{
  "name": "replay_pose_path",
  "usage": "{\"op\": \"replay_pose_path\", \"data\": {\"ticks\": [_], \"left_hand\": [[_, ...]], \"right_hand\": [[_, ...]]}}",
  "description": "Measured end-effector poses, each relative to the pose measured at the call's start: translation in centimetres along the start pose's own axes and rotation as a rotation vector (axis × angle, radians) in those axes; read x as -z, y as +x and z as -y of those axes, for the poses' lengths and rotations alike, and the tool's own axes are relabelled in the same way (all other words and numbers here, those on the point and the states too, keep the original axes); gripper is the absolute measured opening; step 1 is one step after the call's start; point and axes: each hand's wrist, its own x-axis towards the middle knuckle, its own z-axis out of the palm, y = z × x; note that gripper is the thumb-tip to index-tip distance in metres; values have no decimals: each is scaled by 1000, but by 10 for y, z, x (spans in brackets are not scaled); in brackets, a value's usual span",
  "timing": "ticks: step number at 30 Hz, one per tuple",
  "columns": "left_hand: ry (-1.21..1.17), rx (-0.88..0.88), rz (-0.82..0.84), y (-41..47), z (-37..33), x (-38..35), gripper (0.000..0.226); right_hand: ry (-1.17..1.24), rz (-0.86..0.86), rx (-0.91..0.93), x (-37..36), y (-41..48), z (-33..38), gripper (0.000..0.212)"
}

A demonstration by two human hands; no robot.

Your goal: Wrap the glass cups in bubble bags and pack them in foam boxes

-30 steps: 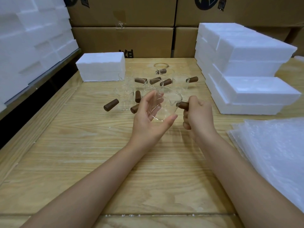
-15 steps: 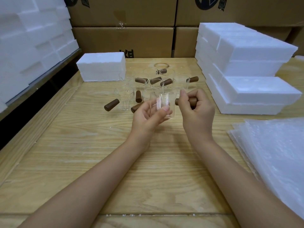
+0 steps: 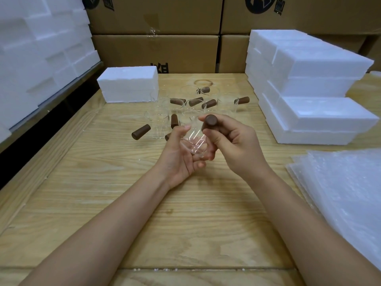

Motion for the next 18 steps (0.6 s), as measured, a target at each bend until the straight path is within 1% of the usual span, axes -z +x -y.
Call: {"op": "replay_pose_path", "data": {"ticks": [3,8,11,13,15,18], "left_hand": [[11,-27,22,1,3,-1,49],[-49,-82,-1,-1,5,-4,51],[-22,-125,-39,-2,4,-7,68],[-20,-143,-71,-2,4,-8,79],[-33,-154,-82,-2,5,-9,80],[-61,-185,-87,-1,4,-7,72]], "right_hand": [[-45,-105,-12,-2,-2,0,15],[-119,-209,80,-8,-5,2,5],[-139,-239,99,-9,-4,4,12],[-115,-249,61,-10,-4,6,22],[-36,-247,14,-10,-2,7,32],[88,-221,-42,-11,-1,8,39]]}}
